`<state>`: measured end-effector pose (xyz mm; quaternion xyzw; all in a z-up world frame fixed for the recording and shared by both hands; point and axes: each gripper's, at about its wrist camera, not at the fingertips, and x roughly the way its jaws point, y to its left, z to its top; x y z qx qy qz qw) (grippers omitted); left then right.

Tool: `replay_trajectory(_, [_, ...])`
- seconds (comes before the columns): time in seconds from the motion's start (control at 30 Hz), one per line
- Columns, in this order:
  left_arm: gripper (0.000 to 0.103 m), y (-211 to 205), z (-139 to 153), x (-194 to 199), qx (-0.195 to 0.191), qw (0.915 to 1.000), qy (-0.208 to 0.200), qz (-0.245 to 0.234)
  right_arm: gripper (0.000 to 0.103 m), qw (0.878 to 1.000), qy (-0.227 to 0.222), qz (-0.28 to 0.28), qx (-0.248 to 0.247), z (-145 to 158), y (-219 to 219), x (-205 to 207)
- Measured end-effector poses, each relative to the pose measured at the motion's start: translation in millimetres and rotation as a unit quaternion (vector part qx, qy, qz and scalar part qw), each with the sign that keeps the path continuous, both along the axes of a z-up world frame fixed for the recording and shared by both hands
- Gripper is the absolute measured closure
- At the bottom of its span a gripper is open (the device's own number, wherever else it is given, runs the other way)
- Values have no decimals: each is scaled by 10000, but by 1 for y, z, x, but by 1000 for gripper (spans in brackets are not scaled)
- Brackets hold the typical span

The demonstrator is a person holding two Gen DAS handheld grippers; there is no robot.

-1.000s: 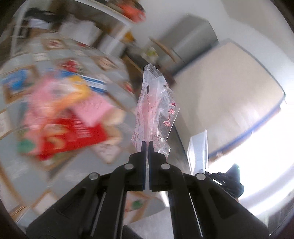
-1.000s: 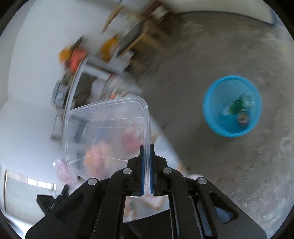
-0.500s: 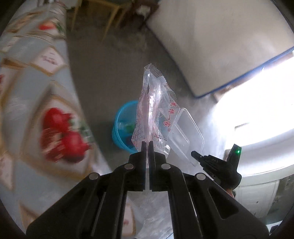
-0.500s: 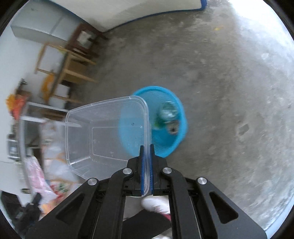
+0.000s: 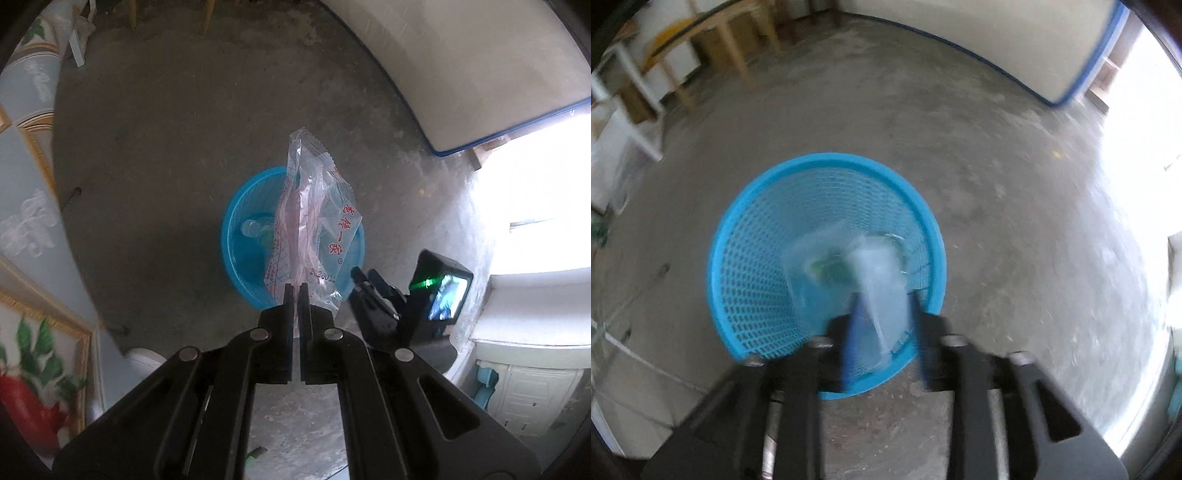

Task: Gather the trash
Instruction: 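Open both tools to drop the bag and container into the wastebasket, then turn both tools back toward the table and the pile of items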

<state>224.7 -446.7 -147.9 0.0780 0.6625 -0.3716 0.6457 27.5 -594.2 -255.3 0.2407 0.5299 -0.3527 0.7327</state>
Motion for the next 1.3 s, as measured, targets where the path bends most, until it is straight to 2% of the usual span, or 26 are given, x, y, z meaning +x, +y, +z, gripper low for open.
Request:
replay_trajectory(0.07, [102, -2, -7, -2, 92, 10000, -5, -31, 57, 9998, -112, 23, -164, 5, 1, -7])
replay_trajectory(0.13, [102, -10, -10, -3, 168, 9999, 13, -28, 52, 9988, -489, -43, -33, 12, -5, -21])
replay_trajectory(0.4, [100, -48, -30, 0, 215, 9996, 155, 16, 52, 9907, -1092, -742, 315, 25, -25, -88])
replay_trajectory(0.43, [94, -55, -33, 2, 153, 9996, 241, 25, 51, 9903, -1096, -787, 339, 24, -25, -95])
replay_trajectory(0.5, [66, -60, -35, 5, 102, 9995, 278, 60, 50, 9894, -1068, -887, 438, 20, -24, -108])
replay_trajectory(0.53, [48, -61, -31, 5, 92, 9996, 175, 178, 50, 9892, -1058, -906, 462, 17, -22, -113])
replay_trajectory(0.57, [45, -59, -25, 4, 7, 9997, 85, 249, 50, 9889, -1055, -929, 472, 16, -21, -118])
replay_trajectory(0.67, [44, -53, -3, -2, -265, 9995, 48, 158, 50, 9879, -1101, -982, 487, 16, -16, -134])
replay_trajectory(0.87, [39, -14, 65, -14, -936, 9950, -317, 161, 50, 9862, -1173, -1053, 505, 26, -2, -156])
replay_trajectory(1.0, [33, 22, 111, -25, -1384, 9881, -651, 143, 50, 9853, -1282, -1048, 412, 40, 6, -166])
replay_trajectory(1.17, [23, 84, 155, -44, -1665, 9766, -1349, 207, 50, 9867, -1379, -825, 235, 65, 21, -163])
replay_trajectory(1.3, [19, 133, 173, -59, -1844, 9680, -1676, 278, 39, 9873, -1478, -574, 51, 92, 37, -153])
